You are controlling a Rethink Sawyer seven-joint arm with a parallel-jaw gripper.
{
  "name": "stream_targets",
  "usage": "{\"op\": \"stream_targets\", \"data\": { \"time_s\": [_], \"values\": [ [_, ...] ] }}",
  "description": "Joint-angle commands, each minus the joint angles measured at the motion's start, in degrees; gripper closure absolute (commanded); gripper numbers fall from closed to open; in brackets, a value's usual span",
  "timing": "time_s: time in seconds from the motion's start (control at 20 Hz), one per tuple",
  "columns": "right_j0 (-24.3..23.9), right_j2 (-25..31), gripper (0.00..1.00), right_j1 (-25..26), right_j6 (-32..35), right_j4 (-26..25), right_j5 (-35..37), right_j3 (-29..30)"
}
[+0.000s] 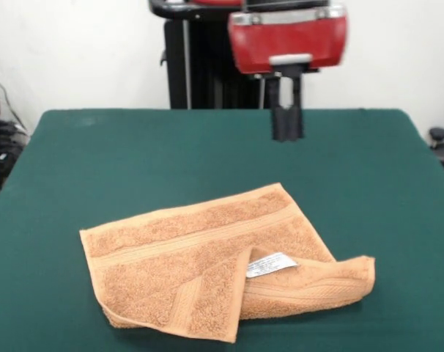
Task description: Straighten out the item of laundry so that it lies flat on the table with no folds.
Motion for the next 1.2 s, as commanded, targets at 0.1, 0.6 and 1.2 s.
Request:
{"op": "stream_targets", "data": {
  "time_s": [0.1, 0.6, 1.2],
  "values": [
    [6.3, -2.84, 1.0, 7.97, -0.73, -1.59, 12.67, -11.03],
    [8.38, -2.29, 1.0, 14.17, -8.65, -3.46, 24.09, -26.46],
    [7.02, -2.19, 1.0, 25.05, -13.07, -6.41, 33.28, -39.89]
  ]
}}
